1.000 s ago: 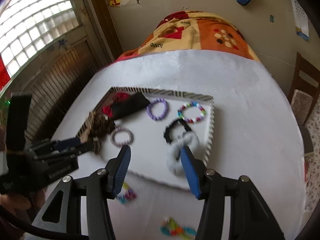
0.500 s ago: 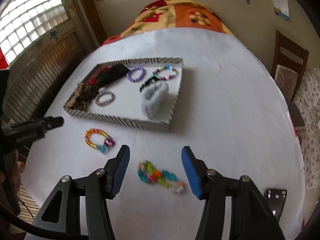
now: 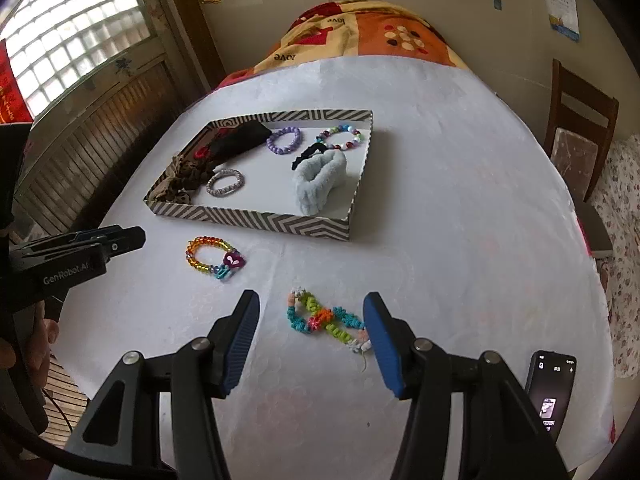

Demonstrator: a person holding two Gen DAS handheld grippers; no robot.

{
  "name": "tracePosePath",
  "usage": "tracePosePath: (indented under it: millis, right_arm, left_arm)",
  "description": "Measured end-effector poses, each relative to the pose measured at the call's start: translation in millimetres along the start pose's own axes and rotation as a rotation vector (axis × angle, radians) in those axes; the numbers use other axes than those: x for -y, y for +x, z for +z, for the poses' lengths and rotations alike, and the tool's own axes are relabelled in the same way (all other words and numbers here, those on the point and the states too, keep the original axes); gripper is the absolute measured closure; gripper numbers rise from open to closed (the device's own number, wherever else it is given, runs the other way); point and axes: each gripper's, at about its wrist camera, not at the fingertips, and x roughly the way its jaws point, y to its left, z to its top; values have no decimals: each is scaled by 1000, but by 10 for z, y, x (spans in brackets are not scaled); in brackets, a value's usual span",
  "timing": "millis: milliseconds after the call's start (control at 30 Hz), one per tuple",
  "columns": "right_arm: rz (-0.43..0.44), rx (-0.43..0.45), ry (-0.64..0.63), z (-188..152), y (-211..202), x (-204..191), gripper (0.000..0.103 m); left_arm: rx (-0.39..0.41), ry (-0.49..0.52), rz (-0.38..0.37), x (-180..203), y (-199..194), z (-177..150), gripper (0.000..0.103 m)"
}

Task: Organize jewelry
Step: 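Withdraw both tools from the tray toward the last two bracelets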

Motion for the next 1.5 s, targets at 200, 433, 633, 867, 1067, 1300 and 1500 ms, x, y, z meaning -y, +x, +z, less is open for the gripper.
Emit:
tracePosePath:
  millis: [200, 433, 633, 867, 1067, 1300, 1500]
  right_arm:
    - [6, -2, -17, -27, -40, -25, 44]
    - [11, -4, -23, -33, -49, -36, 44]
    - [8, -13, -25, -30, -23, -15, 44]
    - [-37, -69, 13, -132, 168, 277, 44]
    - [-29, -111, 79, -274, 357, 529, 44]
    - [-1, -155, 37, -265, 627, 440, 44]
    - [2, -175, 51, -299, 792, 427, 48]
  left_arm:
    - [0, 3, 2, 50, -25, -37, 90]
    - [-1, 2, 1, 83, -29, -61, 90]
    - [-18, -11, -5, 51, 17, -91, 90]
    - [-114, -111, -71, -287, 300, -119, 90]
    - [-179, -211, -112, -559, 603, -111, 90]
    - [-229, -224, -159, -566, 898, 2, 84]
    - [-238, -183, -130, -510, 1088, 106, 81]
